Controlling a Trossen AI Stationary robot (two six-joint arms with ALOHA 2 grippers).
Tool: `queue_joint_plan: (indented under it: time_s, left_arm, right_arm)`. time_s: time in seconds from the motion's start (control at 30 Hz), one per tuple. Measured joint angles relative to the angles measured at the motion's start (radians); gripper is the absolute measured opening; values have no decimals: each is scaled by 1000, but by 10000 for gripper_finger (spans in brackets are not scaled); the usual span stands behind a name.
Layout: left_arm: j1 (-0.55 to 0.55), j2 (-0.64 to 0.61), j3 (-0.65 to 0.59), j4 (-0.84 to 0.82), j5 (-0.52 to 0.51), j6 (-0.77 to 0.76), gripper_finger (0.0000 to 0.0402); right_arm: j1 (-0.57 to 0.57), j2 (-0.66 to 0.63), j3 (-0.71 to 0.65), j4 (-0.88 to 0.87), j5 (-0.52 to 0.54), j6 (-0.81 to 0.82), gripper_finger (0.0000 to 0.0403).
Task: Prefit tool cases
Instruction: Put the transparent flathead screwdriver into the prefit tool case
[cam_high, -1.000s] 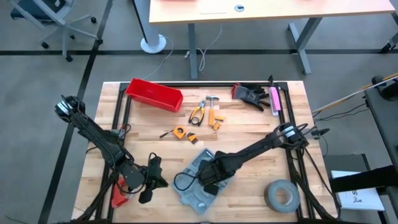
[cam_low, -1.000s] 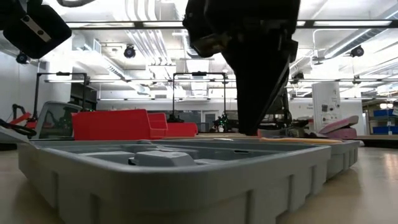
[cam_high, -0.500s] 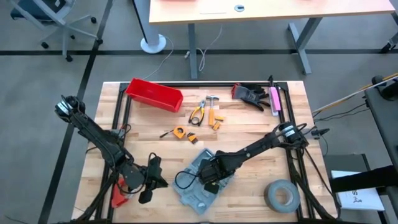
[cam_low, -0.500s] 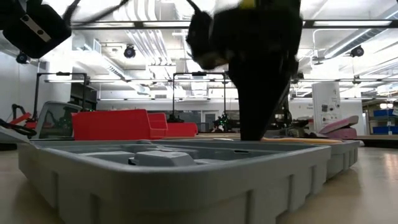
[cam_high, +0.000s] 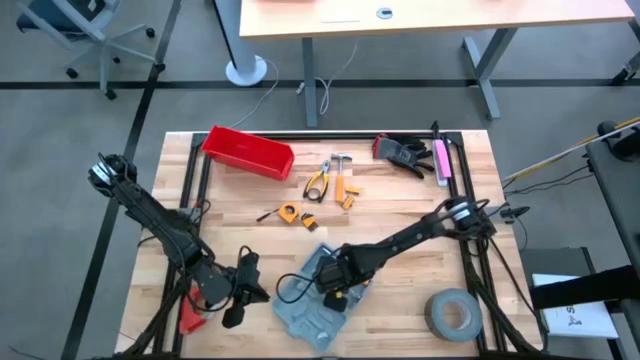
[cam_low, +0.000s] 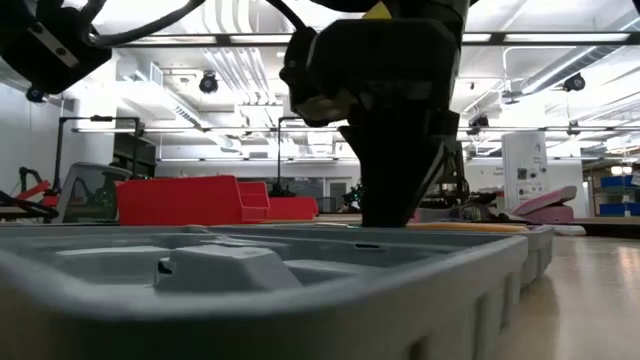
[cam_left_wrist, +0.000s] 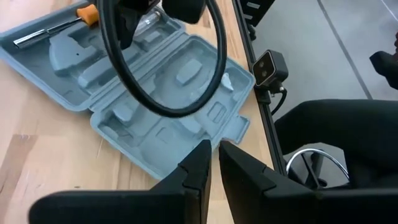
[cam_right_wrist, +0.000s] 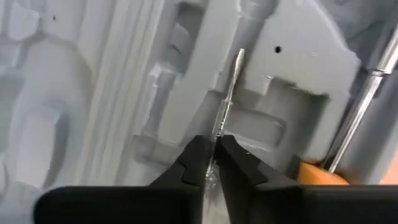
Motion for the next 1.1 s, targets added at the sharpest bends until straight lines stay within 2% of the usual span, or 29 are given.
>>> queue_joint_plan:
  time_s: [0.23,0.63,0.8,1.1]
  left_arm:
    - [0,0,0,0,0,0,37]
    - [0,-1,0,-1,0,0,37]
    - [0,-2,0,0,0,0,37]
    - [0,-2,0,0,0,0,37]
  right_arm:
    - [-2,3,47,-20,-3,11,2]
    - [-4,11,216,-225,21,46,2]
    - [-4,9,275,-248,12,65,1]
    - [6,12,265,-217,-42,121,0]
